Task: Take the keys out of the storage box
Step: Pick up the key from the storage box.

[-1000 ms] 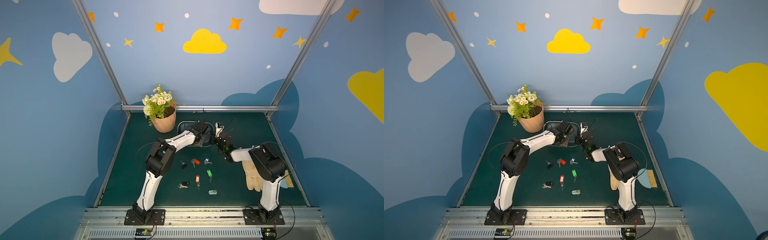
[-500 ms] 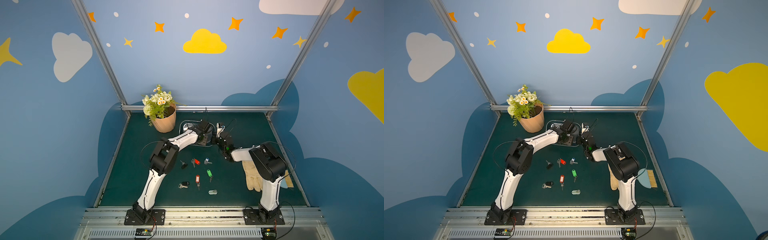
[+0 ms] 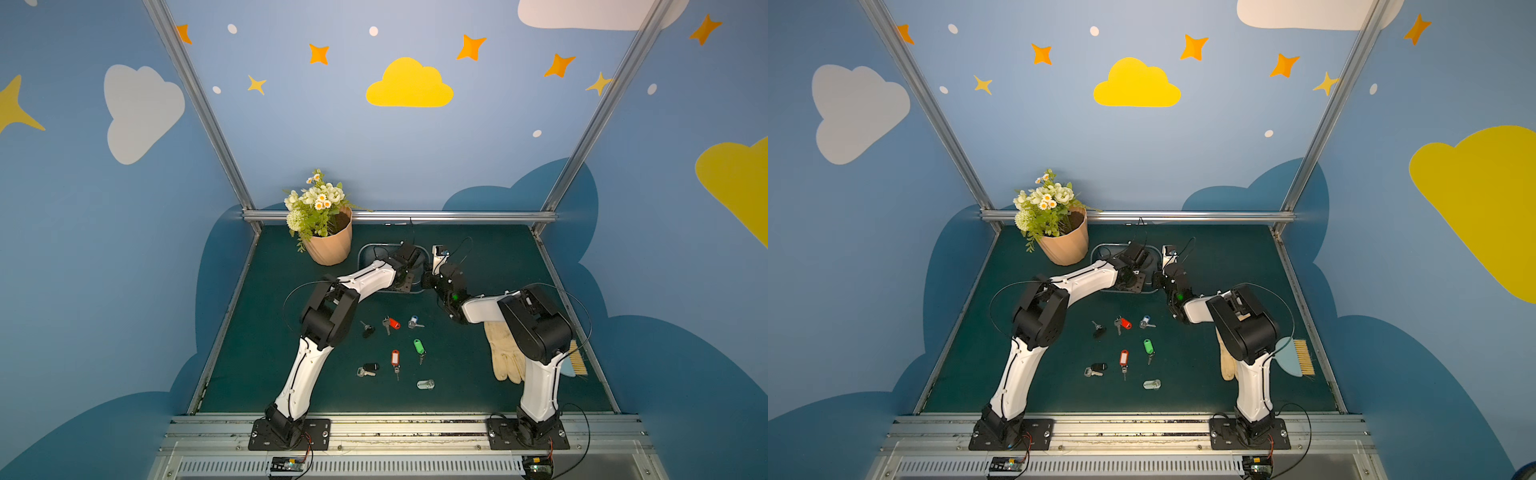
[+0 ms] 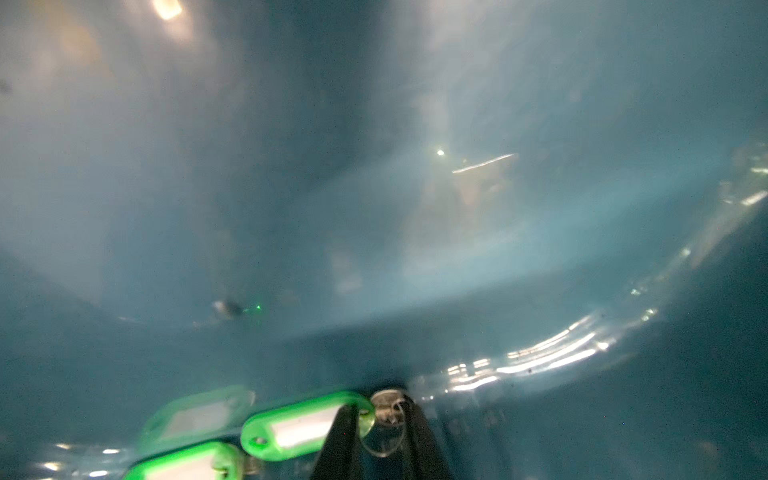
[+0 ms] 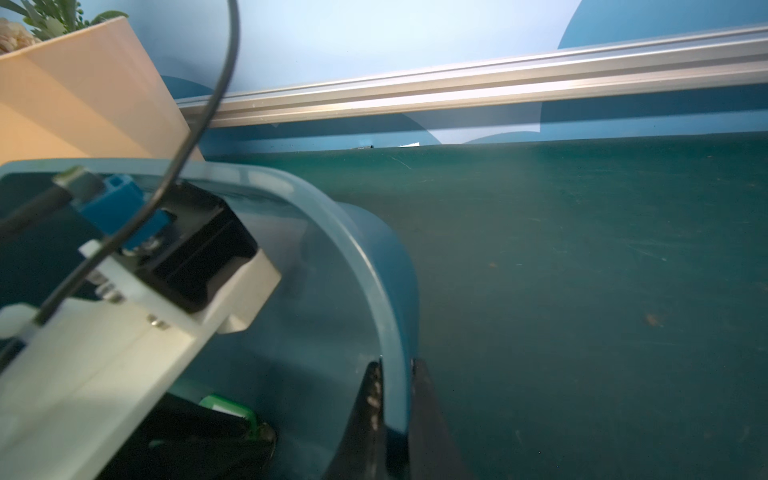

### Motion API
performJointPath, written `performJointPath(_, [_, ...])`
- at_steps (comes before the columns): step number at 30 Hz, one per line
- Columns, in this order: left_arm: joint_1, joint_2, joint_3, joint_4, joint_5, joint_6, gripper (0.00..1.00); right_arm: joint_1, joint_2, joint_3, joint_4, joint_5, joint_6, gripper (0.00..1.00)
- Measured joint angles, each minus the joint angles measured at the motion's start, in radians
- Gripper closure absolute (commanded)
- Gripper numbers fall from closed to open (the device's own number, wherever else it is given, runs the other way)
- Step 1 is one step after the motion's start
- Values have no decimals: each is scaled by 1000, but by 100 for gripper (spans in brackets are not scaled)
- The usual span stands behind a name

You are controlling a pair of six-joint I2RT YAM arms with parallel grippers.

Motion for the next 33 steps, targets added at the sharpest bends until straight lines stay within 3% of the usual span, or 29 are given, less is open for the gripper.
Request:
performJointPath(3, [2,-11,-21,19,5,0,97,0,0,0,2,-1,-2,100])
performJointPath(22, [32,-143,-130,39,14,7,97,9,-8,4,20,-1,-10,100])
performJointPath(33, [46,-208,-135,136,43,-19,97,44,-9,30,-73,45,-54,100])
